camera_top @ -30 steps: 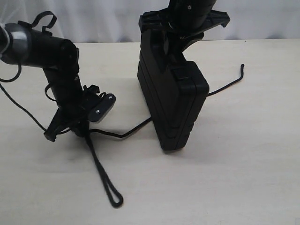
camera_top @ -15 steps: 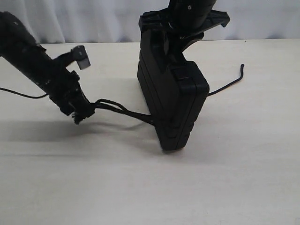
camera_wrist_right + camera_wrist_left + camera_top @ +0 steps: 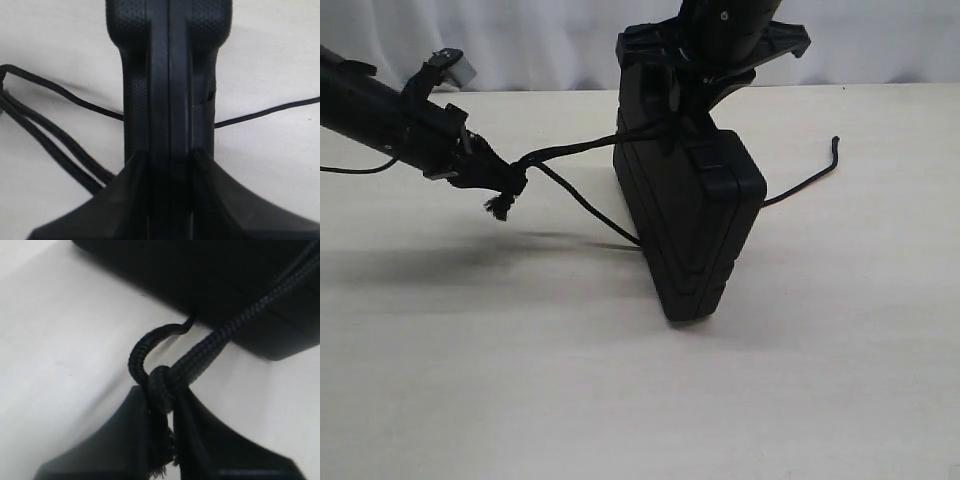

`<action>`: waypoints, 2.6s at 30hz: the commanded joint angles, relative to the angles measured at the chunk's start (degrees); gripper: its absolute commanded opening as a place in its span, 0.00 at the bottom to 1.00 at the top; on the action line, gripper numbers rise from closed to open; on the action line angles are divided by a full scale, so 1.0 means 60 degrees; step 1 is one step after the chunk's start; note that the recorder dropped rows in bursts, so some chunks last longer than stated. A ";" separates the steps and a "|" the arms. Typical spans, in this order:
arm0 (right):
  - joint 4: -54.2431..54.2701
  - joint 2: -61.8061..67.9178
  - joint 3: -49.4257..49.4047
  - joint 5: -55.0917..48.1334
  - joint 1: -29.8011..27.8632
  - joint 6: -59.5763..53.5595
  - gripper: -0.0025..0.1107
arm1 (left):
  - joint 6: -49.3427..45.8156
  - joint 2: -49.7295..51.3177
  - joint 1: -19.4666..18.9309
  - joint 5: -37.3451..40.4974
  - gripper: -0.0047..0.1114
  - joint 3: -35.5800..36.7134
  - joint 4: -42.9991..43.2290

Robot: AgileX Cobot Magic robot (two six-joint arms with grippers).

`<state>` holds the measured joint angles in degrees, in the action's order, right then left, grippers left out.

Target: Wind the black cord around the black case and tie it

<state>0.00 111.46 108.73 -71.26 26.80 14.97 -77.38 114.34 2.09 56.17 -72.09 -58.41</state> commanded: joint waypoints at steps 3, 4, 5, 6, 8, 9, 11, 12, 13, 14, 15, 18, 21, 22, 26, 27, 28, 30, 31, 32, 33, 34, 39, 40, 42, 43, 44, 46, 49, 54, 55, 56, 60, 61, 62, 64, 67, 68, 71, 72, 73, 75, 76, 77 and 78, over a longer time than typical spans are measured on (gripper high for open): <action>-0.0148 -0.0225 0.0065 0.0217 0.0008 -0.0129 0.06 | 0.0405 -0.0176 -0.0009 -0.1426 0.04 0.0001 -0.0171; -0.0148 -0.0225 0.0065 0.0217 0.0008 -0.0129 0.06 | 0.0405 -0.0221 -0.0009 -0.1693 0.04 0.0001 -0.0171; -0.0148 -0.0225 0.0065 0.0217 0.0008 -0.0129 0.06 | 0.0405 -0.0311 -0.0009 -0.1947 0.04 0.0001 -0.0171; -0.0148 -0.0225 0.0065 0.0217 0.0008 -0.0129 0.06 | 0.0405 -0.0401 -0.0009 -0.2112 0.04 0.0001 -0.0154; -0.0148 -0.0225 0.0065 0.0217 0.0008 -0.0129 0.06 | 0.0405 -0.0617 -0.0009 -0.2471 0.04 0.0001 -0.0134; -0.0148 -0.0225 0.0065 0.0217 0.0008 -0.0129 0.06 | 0.0405 -0.0731 -0.0009 -0.2535 0.04 0.0001 -0.0134; -0.0148 -0.0225 0.0065 0.0217 0.0008 -0.0129 0.06 | 0.0405 -0.0882 0.0012 -0.2656 0.04 0.0001 -0.0152; -0.0148 -0.0225 0.0065 0.0217 0.0008 -0.0129 0.06 | 0.0405 -0.0928 0.0013 -0.2707 0.04 0.0001 -0.0135; -0.0148 -0.0225 0.0065 0.0217 0.0008 -0.0129 0.06 | 0.0405 -0.0948 0.0092 -0.2707 0.04 0.0001 -0.0108; -0.0148 -0.0225 0.0065 0.0217 0.0008 -0.0129 0.06 | 0.0405 -0.0963 0.0162 -0.2707 0.04 0.0001 -0.0025; -0.0148 -0.0225 0.0065 0.0217 0.0008 -0.0129 0.06 | 0.0405 -0.0963 0.0250 -0.2724 0.04 0.0001 0.0133; -0.0148 -0.0225 0.0065 0.0217 0.0008 -0.0129 0.06 | 0.0684 -0.0963 0.0750 -0.2953 0.04 0.0001 0.0947; -0.0148 -0.0225 0.0065 0.0217 0.0008 -0.0129 0.06 | 0.1463 -0.0963 0.1314 -0.3568 0.04 0.0001 0.2095; -0.0148 -0.0225 0.0065 0.0217 0.0008 -0.0129 0.06 | 0.1704 -0.0963 0.1437 -0.3721 0.04 0.0001 0.2383; -0.0148 -0.0225 0.0065 0.0217 0.0008 -0.0147 0.06 | 0.2775 -0.1007 0.1794 -0.4279 0.04 0.0001 0.3473; -0.0148 -0.0225 0.0065 0.0217 0.0008 -0.0147 0.06 | 0.2944 -0.1046 0.1816 -0.4320 0.04 0.0001 0.3690; -0.0148 -0.0225 0.0065 0.0217 0.0008 -0.0147 0.06 | 0.3093 -0.1102 0.1816 -0.4368 0.04 0.0001 0.3824; -0.0148 -0.0225 0.0065 0.0217 0.0008 -0.0191 0.06 | 0.3737 -0.1276 0.1816 -0.4439 0.04 0.0001 0.4421; -0.0148 -0.0225 0.0065 0.0217 0.0008 -0.0218 0.06 | 0.4116 -0.1370 0.1797 -0.4488 0.04 0.0001 0.4803; -0.0148 -0.0225 0.0065 0.0217 0.0008 -0.0218 0.06 | 0.4732 -0.1532 0.1797 -0.4578 0.04 0.0001 0.5423; -0.0148 -0.0225 0.0065 0.0217 0.0008 -0.0240 0.06 | 0.5064 -0.1647 0.1797 -0.4650 0.04 0.0001 0.5770; -0.0148 -0.0225 0.0065 0.0217 0.0008 -0.0283 0.06 | 0.5261 -0.1758 0.1797 -0.4718 0.04 0.0001 0.6084; -0.0116 -0.0225 0.0065 0.0217 0.0008 -0.0320 0.06 | 0.5328 -0.2278 0.2179 -0.4832 0.04 0.0001 0.6522; -0.0116 -0.0225 0.0065 0.0217 0.0008 -0.0320 0.06 | 0.5348 -0.2322 0.2322 -0.4832 0.04 0.0001 0.6717; -0.0116 -0.0225 0.0065 0.0217 0.0008 -0.0320 0.06 | 0.5534 -0.2345 0.2601 -0.4832 0.04 0.0001 0.7275; -0.0116 -0.0225 0.0065 0.0217 0.0008 -0.0320 0.06 | 0.5734 -0.2345 0.2705 -0.4910 0.04 0.0001 0.7499; -0.0116 -0.0225 0.0065 0.0217 0.0008 -0.0320 0.06 | 0.6088 -0.2345 0.2859 -0.4977 0.04 0.0001 0.7787; -0.0070 -0.0225 0.0065 0.0217 0.0008 -0.0320 0.06 | 0.6532 -0.2345 0.3052 -0.5165 0.04 0.0001 0.8085; 0.0108 -0.0225 0.0065 0.0217 0.0008 -0.0320 0.06 | 0.6732 -0.2345 0.3325 -0.5385 0.04 0.0001 0.8042; 0.0143 -0.0225 0.0065 0.0217 0.0008 -0.0320 0.06 | 0.6692 -0.2345 0.3922 -0.5493 0.04 0.0001 0.8020; 0.0143 -0.0225 0.0065 0.0217 0.0008 -0.0320 0.06 | 0.6692 -0.2345 0.4043 -0.5493 0.04 0.0001 0.8060; 0.0143 -0.0225 0.0065 0.0217 0.0008 -0.0320 0.06 | 0.6656 -0.2345 0.4145 -0.5531 0.04 0.0001 0.8077; 0.0143 -0.0225 0.0065 0.0217 0.0008 -0.0320 0.06 | 0.6656 -0.2345 0.4417 -0.5670 0.04 0.0001 0.8046; 0.0143 -0.0225 0.0065 0.0217 0.0008 -0.0320 0.06 | 0.6656 -0.2345 0.4486 -0.5689 0.04 0.0001 0.8046; 0.0143 -0.0225 0.0065 0.0217 0.0008 -0.0320 0.06 | 0.6656 -0.2345 0.4570 -0.5742 0.04 0.0001 0.8046; 0.0142 -0.0225 0.0065 0.0217 0.0008 -0.0320 0.06 | 0.6656 -0.2345 0.4741 -0.5902 0.04 0.0001 0.8046; 0.0142 -0.0225 0.0065 0.0217 0.0008 -0.0337 0.06 | 0.6581 -0.2328 0.5097 -0.6125 0.04 0.0001 0.8046; 0.0142 -0.0225 0.0065 0.0217 0.0008 -0.0340 0.06 | 0.6349 -0.2328 0.5349 -0.6254 0.04 0.0001 0.8046; 0.0142 -0.0225 0.0065 0.0217 0.0008 -0.0353 0.06 | 0.5913 -0.2328 0.5706 -0.6334 0.04 0.0001 0.8046; 0.0142 -0.0225 0.0065 0.0217 0.0008 -0.0353 0.06 | 0.5874 -0.2328 0.5753 -0.6334 0.04 0.0001 0.8046; 0.0142 -0.0225 0.0065 0.0217 0.0008 -0.0375 0.06 | 0.5874 -0.2328 0.5753 -0.6334 0.04 0.0001 0.8046; 0.0142 -0.0225 0.0065 0.0217 0.0008 -0.0376 0.06 | 0.5874 -0.2328 0.5750 -0.6221 0.04 0.0001 0.8117; 0.0142 -0.0225 0.0065 0.0217 0.0008 -0.0376 0.06 | 0.5874 -0.2328 0.5750 -0.6176 0.04 0.0001 0.8117; 0.0142 -0.0225 0.0065 0.0217 0.0008 -0.0376 0.06 | 0.5867 -0.2328 0.5750 -0.6131 0.09 0.0001 0.8117; 0.0142 -0.0225 0.0065 0.0217 0.0008 -0.0376 0.06 | 0.5850 -0.2328 0.5750 -0.6057 0.15 0.0001 0.8117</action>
<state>0.00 111.10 108.61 -72.58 26.80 12.56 -42.16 100.69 36.59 19.34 -72.09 -9.72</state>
